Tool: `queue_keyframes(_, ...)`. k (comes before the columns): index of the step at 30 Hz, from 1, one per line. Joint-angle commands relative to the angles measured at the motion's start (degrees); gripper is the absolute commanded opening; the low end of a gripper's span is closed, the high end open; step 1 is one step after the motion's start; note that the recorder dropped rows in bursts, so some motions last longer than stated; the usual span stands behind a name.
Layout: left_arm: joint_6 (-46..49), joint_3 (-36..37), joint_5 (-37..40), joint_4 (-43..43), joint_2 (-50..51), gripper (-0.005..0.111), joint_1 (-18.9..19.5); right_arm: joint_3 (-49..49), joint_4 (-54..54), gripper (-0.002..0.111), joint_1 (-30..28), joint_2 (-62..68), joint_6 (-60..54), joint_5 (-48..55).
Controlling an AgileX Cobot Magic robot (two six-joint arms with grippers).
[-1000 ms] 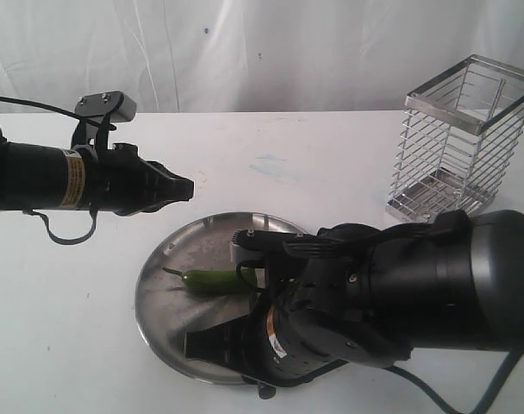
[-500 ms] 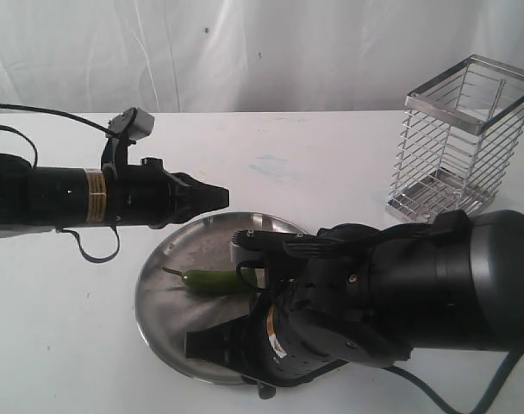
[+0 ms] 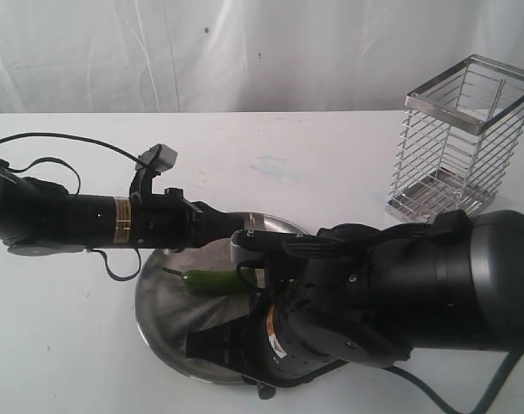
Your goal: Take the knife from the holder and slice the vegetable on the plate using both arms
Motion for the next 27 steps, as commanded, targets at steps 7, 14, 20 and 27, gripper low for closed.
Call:
queue_keyframes(7, 2.84, -1.48, 9.98, 1.78, -0.25, 0.0, -5.2, 0.01, 0.18, 0.0, -0.06, -0.08, -0.78, 0.14)
queue_keyframes(14, 2.82, -1.48, 16.42, 4.73, -0.25, 0.0, -5.2, 0.01, 0.18, 0.0, -0.06, -0.08, -0.78, 0.14)
queue_keyframes(20, -1.91, -1.48, 24.34, 11.21, -0.25, 0.0, -5.2, 0.01, 0.18, 0.0, -0.06, -0.08, -0.78, 0.14)
queue_keyframes(27, -7.69, -1.48, 25.44, 17.71, -0.25, 0.0, -5.2, 0.01, 0.18, 0.0, -0.06, -0.08, -0.78, 0.14)
